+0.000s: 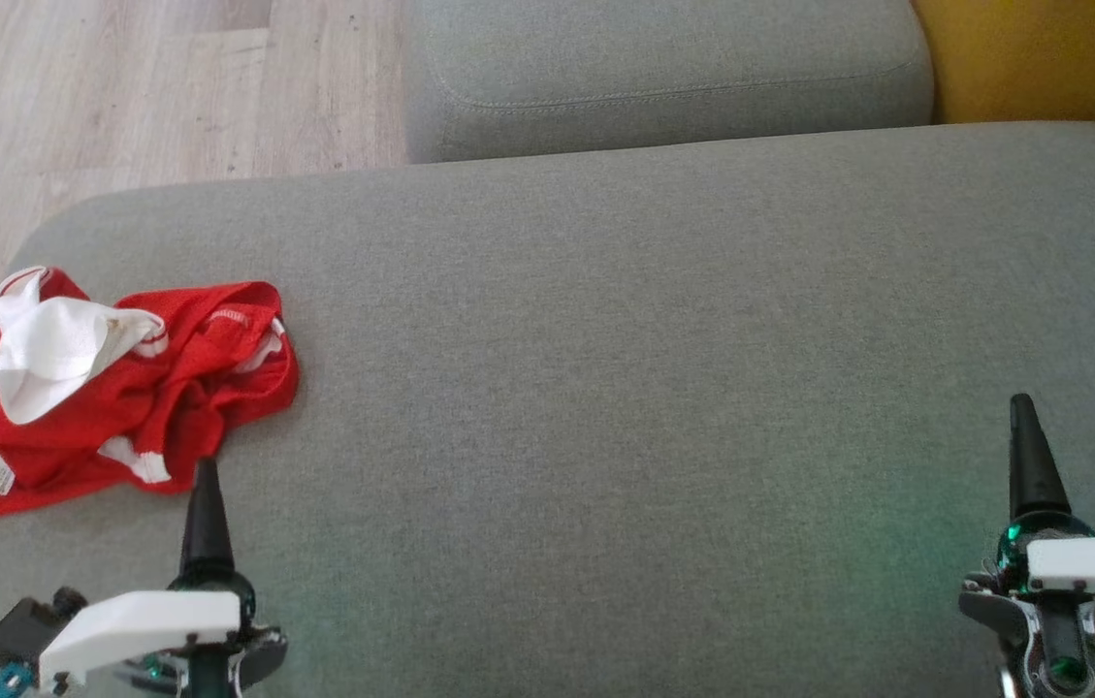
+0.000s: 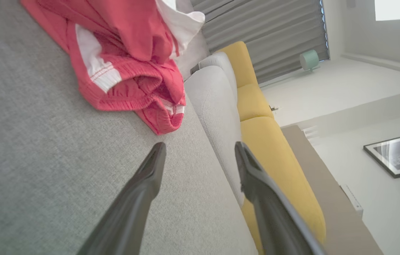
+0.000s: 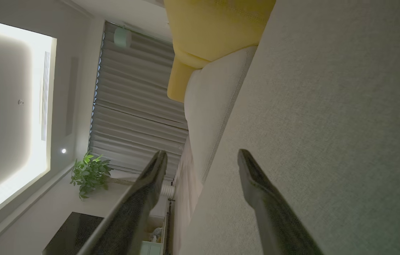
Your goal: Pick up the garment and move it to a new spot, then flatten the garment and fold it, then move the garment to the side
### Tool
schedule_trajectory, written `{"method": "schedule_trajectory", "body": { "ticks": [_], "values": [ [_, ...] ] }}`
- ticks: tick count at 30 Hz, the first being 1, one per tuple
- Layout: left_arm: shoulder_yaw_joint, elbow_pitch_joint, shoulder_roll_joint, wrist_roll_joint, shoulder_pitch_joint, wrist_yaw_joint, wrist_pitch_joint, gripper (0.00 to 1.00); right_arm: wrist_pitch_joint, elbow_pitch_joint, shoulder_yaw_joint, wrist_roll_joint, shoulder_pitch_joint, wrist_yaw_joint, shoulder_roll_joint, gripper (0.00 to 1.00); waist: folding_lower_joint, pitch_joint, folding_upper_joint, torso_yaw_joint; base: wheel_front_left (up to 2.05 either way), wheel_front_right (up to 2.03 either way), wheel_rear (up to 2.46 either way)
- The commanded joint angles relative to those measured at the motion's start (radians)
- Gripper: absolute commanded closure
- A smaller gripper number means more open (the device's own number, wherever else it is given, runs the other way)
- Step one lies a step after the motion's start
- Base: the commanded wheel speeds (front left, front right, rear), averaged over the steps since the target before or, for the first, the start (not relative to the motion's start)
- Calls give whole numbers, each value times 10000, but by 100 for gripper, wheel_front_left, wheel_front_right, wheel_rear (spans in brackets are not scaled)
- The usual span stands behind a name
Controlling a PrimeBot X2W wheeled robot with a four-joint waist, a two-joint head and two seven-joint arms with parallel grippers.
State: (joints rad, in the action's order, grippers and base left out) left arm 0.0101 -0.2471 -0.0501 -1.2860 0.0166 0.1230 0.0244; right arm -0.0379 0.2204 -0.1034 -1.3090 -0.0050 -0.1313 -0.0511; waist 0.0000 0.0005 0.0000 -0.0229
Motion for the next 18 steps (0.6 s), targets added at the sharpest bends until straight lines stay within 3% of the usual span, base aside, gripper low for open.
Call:
{"method": "schedule_trajectory", "body": {
  "ticks": [1,18],
  "values": [
    [67,387,-219,551,629,17,-128,0,62,-543,123,504,-140,1,-243,0,0,-2,0,-23,0,0,0],
    [587,299,-684,3152,935,-271,-592,0,-119,-1273,559,2605,20,2,-383,0,0,-3,0,-205,0,0,0]
  ]
}}
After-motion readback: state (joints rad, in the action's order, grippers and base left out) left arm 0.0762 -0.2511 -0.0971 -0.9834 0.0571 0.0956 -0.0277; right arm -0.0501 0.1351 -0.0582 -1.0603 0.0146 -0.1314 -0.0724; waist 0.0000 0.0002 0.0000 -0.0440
